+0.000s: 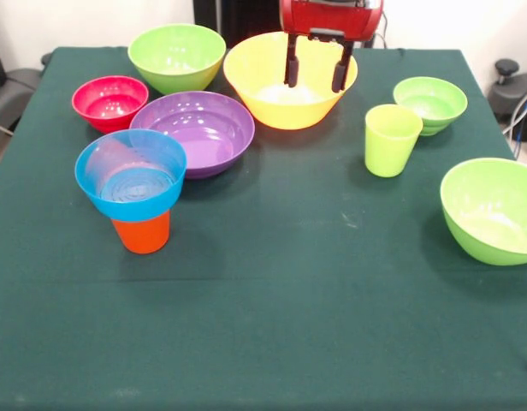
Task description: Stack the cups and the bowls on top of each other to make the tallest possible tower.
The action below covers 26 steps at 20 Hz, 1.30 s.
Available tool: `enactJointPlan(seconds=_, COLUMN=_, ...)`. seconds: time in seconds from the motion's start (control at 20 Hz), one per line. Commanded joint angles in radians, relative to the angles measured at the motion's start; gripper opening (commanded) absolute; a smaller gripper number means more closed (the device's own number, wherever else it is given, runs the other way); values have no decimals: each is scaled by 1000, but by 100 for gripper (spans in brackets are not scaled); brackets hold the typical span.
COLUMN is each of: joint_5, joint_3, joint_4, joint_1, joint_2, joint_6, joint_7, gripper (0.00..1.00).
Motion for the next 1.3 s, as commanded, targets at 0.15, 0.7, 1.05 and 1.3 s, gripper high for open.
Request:
enactJointPlan(seconds=0.15, joint_5=61, joint_3=-32, joint_4=-88, joint_1=64, joint_2=69, joint_6=-58, joint_7=201, gripper=100)
enactJointPlan(seconds=0.7, joint_5=170, joint_3=-69, joint_4=-204, joint_1=151, joint_2=94, joint_6=38, joint_7=235, gripper=100)
enactJointPlan(seconds=1.05, joint_5=229, joint_3=-90, joint_4=-267, joint_1=180, joint_2=115, joint_6=76, joint_7=228, gripper=100)
enactJointPlan(seconds=1.3, joint_5=271, joint_3=-108, joint_4=-289, joint_1=204, joint_2=113, joint_6=102, joint_7=236, gripper=100)
